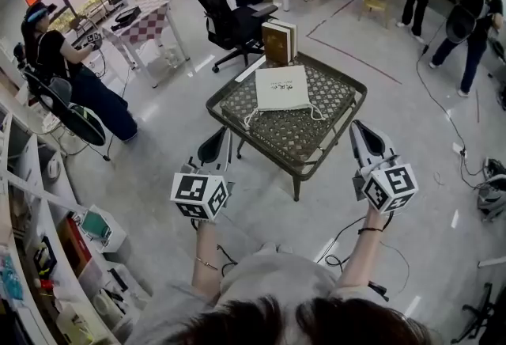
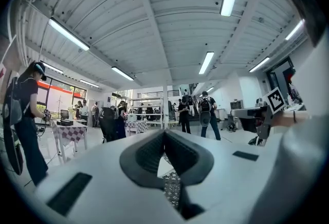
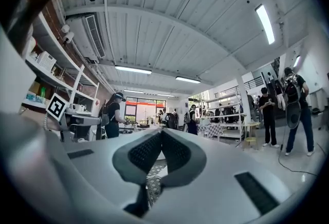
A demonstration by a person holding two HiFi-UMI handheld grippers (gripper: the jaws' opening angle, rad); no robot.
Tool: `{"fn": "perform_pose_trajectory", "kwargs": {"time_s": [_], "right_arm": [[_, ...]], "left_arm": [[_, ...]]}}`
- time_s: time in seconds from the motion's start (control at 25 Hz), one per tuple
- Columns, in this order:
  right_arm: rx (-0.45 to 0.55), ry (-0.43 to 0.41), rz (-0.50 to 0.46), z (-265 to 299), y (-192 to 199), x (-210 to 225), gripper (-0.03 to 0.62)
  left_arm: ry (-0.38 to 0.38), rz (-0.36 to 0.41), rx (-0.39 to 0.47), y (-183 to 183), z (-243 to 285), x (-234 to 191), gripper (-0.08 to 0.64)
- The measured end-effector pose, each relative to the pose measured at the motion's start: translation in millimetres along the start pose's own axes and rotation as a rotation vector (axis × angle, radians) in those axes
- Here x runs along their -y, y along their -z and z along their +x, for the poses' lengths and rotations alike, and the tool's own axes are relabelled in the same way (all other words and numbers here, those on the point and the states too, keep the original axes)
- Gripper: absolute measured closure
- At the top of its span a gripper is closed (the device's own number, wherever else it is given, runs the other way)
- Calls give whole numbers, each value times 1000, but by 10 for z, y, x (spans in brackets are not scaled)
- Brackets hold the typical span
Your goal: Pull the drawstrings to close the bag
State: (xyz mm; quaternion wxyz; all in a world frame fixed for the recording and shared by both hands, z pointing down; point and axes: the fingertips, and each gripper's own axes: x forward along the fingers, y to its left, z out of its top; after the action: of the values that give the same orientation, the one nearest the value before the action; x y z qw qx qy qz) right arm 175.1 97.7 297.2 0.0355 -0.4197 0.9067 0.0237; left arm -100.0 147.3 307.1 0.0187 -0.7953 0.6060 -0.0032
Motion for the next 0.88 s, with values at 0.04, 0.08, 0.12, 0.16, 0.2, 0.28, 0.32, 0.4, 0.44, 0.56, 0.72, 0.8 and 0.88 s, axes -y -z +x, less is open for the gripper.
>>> {"fn": "perform_pose_trajectory", "kwargs": {"time_s": [0.04,0.08,0.12,0.16,0.2,0.28,0.32,0.4,0.44,0.56,0.72,0.8,0.88], "right_arm": [[0,1,5,6,15,15,571],[3,3,14,15,26,26,571],[7,3,24,24,34,34,571],[10,3,35,33,37,45,571],[13,3,44,44,38,61,571],[12,5,56,71,50,108,571],[9,6,61,84,63,133,571],[5,8,74,116,91,167,571],[3,7,79,139,105,174,571],[-10,7,82,238,149,175,571],[-22,12,75,417,195,221,571],[-21,19,74,511,204,255,571],[-17,31,76,610,216,298,571]], "left_arm": [[-5,-3,-6,30,-8,9,536],[-10,-7,-12,60,-16,5,537],[-16,-12,-20,89,-22,-5,537],[-22,-16,-28,113,-22,-18,537],[-27,-18,-34,129,-13,-30,536],[-33,-22,-43,141,24,-46,537],[-34,-23,-47,147,47,-47,537],[-33,-25,-55,167,89,-45,536],[-30,-26,-59,178,110,-47,537],[-21,-25,-67,206,183,-90,537],[-20,-34,-66,251,327,-232,537],[-17,-40,-61,268,421,-320,537],[-7,-43,-59,286,531,-398,537]]}}
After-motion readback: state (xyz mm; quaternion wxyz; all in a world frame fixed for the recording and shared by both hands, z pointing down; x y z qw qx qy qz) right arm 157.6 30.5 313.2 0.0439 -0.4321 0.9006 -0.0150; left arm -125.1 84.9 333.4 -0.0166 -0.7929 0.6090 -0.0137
